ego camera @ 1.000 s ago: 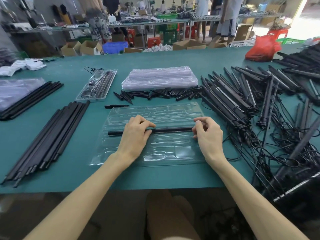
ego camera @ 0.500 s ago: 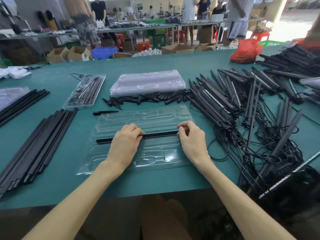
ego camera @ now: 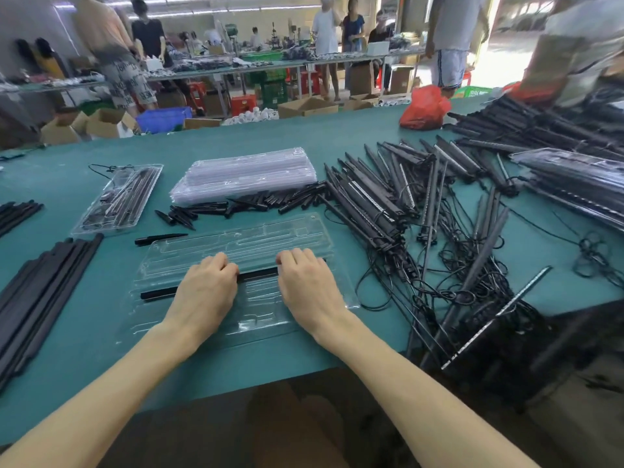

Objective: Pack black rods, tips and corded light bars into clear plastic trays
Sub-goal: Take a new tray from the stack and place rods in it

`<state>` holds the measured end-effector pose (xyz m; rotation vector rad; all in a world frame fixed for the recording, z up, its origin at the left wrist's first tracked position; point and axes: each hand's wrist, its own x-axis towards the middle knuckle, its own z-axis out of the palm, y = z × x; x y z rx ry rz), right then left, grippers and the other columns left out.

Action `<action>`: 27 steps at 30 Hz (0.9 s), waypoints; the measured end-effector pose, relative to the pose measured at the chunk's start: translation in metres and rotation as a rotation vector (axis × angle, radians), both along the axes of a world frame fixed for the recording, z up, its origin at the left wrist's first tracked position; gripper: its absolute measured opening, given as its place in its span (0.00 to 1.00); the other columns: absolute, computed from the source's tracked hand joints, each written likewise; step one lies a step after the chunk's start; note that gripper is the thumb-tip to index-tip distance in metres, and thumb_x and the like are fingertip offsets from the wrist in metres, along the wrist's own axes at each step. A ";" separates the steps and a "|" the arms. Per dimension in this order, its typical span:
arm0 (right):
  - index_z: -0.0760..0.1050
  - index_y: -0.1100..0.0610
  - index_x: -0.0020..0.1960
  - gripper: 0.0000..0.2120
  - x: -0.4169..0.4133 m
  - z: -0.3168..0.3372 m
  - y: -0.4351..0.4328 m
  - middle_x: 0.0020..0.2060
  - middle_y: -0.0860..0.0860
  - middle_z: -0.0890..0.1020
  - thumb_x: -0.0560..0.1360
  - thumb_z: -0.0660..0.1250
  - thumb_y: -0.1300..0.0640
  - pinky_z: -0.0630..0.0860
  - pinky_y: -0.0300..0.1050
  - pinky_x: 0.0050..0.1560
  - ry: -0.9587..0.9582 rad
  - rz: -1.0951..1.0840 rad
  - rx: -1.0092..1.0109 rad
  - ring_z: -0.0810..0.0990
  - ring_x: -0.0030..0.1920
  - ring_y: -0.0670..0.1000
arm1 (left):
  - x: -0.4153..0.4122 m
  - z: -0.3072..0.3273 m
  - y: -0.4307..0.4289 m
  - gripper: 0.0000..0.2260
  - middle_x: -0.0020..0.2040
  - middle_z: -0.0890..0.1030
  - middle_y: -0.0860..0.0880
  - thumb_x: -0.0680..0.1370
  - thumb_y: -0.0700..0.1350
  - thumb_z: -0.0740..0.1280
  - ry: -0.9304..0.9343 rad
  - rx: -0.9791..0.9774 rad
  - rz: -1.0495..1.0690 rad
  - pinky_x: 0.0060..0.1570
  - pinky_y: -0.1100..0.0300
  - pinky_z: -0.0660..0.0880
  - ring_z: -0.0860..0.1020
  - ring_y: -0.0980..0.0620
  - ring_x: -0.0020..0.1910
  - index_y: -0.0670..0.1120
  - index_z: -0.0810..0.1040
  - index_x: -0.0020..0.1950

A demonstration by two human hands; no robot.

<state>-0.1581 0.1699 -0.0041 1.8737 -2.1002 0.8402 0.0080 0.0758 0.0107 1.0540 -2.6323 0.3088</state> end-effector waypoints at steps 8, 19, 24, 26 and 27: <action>0.75 0.58 0.56 0.08 -0.020 0.066 0.036 0.51 0.51 0.80 0.83 0.59 0.56 0.76 0.49 0.46 -0.210 0.075 -0.105 0.75 0.52 0.52 | -0.068 0.022 0.009 0.08 0.52 0.76 0.43 0.82 0.43 0.64 0.072 0.067 -0.067 0.49 0.48 0.75 0.76 0.43 0.49 0.39 0.78 0.55; 0.75 0.60 0.58 0.08 -0.171 0.084 0.068 0.42 0.51 0.81 0.82 0.61 0.58 0.74 0.32 0.34 -0.555 -0.337 -0.023 0.82 0.41 0.52 | -0.157 -0.013 0.016 0.19 0.72 0.71 0.42 0.86 0.51 0.54 0.229 0.328 -0.081 0.72 0.50 0.64 0.70 0.42 0.70 0.40 0.70 0.71; 0.66 0.61 0.44 0.10 -0.237 0.069 0.041 0.47 0.61 0.73 0.82 0.58 0.58 0.67 0.47 0.35 -0.492 -0.627 0.247 0.72 0.39 0.58 | -0.160 -0.024 0.011 0.21 0.75 0.67 0.45 0.85 0.55 0.52 0.212 0.341 -0.052 0.75 0.50 0.59 0.65 0.45 0.73 0.44 0.66 0.72; 0.64 0.61 0.42 0.13 -0.248 0.059 0.033 0.47 0.62 0.72 0.82 0.59 0.56 0.67 0.46 0.38 -0.469 -0.678 0.339 0.71 0.39 0.58 | -0.159 -0.025 0.009 0.20 0.74 0.67 0.46 0.85 0.55 0.52 0.209 0.327 -0.055 0.74 0.51 0.60 0.66 0.46 0.73 0.45 0.66 0.72; 0.64 0.61 0.40 0.15 -0.251 0.054 0.030 0.46 0.61 0.73 0.82 0.59 0.55 0.68 0.46 0.40 -0.453 -0.685 0.369 0.73 0.39 0.58 | -0.159 -0.026 0.009 0.20 0.74 0.68 0.47 0.85 0.55 0.52 0.209 0.324 -0.054 0.74 0.51 0.60 0.66 0.47 0.73 0.45 0.66 0.72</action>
